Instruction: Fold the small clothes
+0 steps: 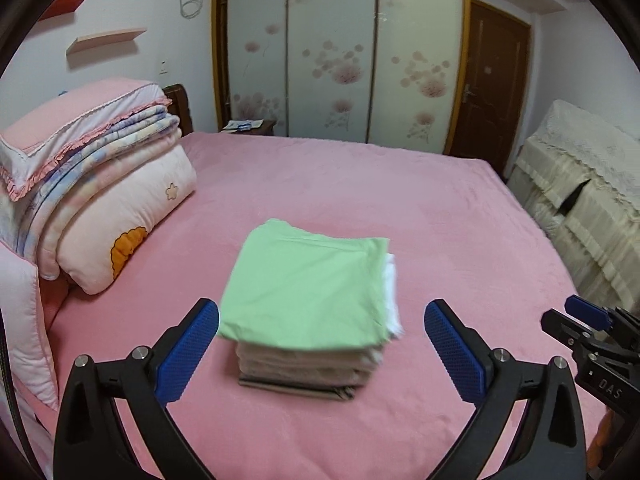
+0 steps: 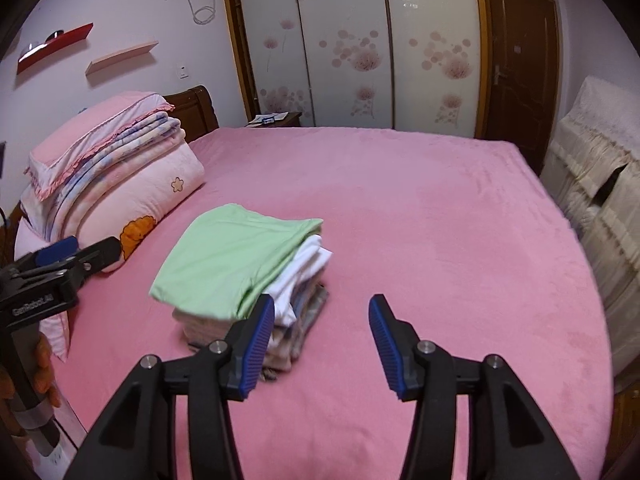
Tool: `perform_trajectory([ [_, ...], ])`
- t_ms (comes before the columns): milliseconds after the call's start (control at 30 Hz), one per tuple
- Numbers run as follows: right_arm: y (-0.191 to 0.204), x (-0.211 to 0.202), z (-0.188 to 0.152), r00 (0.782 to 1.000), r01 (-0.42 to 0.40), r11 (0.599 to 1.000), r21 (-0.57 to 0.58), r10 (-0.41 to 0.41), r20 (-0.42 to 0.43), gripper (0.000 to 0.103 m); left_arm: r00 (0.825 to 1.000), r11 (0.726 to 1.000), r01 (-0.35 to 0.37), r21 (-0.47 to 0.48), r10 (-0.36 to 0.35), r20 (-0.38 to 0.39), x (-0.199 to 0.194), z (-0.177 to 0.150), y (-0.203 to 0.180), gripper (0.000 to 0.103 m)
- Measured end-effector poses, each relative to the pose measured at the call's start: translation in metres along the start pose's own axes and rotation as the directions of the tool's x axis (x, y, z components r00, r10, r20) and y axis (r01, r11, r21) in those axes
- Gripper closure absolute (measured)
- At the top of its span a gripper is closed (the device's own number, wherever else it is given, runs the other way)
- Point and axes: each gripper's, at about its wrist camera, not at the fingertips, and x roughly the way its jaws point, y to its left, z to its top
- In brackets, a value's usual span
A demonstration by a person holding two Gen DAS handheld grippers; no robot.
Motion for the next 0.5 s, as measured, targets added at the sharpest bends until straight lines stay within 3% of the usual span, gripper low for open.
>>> perform_trajectory([
  [300, -0.025, -0.074, -0.046, 1.000, 0.018, 0.999, 0.041, -0.019, 0.019, 0.044, 0.997, 0.997, 0.069, 0.047, -0.068, -0.027, -0.062, -0.064, -0.045, 0.001],
  [500, -0.045, -0.124, -0.094, 0.999, 0.039, 0.997, 0.061, -0.041, 0.031, 0.042, 0.988, 0.988, 0.151, 0.019, -0.151, -0.026, -0.107, -0.103, -0.067, 0.001],
])
